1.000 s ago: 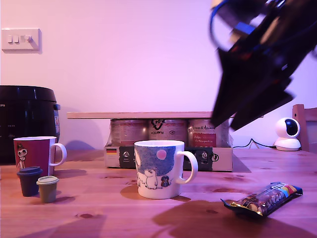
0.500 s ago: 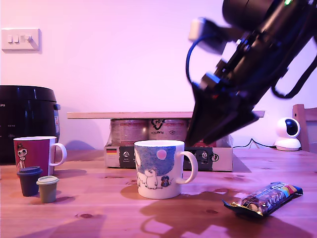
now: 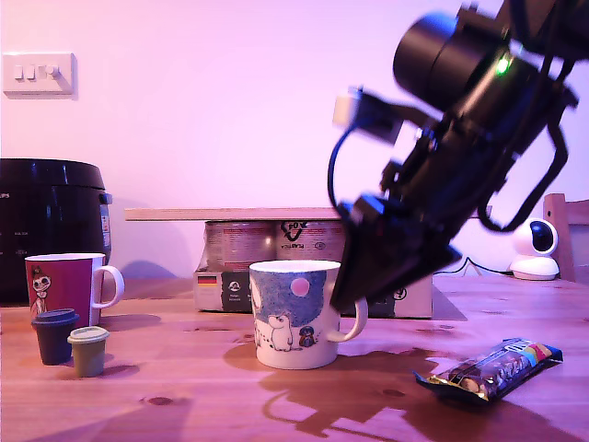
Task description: Pick up the blue coffee cup and place it on the shelf behind you
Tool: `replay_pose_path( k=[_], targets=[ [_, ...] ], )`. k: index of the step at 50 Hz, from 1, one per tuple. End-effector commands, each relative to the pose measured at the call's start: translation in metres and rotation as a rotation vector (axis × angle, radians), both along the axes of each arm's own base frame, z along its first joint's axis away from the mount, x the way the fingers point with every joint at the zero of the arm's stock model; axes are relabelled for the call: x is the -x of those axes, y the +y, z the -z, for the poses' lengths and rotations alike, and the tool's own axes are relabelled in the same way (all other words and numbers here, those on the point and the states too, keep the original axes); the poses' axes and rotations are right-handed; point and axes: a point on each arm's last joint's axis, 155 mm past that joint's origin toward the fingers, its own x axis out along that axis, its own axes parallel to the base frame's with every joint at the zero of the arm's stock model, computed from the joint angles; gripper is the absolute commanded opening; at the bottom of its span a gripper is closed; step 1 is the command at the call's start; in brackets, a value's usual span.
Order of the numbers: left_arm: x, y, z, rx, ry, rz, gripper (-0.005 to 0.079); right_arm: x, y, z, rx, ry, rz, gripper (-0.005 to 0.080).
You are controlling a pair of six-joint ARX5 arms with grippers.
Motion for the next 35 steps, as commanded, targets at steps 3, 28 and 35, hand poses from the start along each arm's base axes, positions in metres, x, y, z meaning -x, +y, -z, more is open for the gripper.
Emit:
replay_pose_path(
  k=[3, 28, 35],
  targets=[
    [0.0017, 0.0002, -0.0059, 0.005, -0.017, 0.000, -0.0021, -0.0074, 0.0033, -0.0030, -0.009, -0.022, -0.002, 0.0424],
    [0.0016, 0.0003, -0.0059, 0.005, -0.017, -0.001, -0.0021, -0.0138, 0.0084, -0.0100, -0.032, -0.062, -0.012, 0.0258],
    [0.0016, 0.0003, -0.0059, 0.005, -0.017, -0.001, -0.0021, -0.0138, 0.0086, -0.0103, -0.032, -0.063, -0.013, 0.0159]
  ],
)
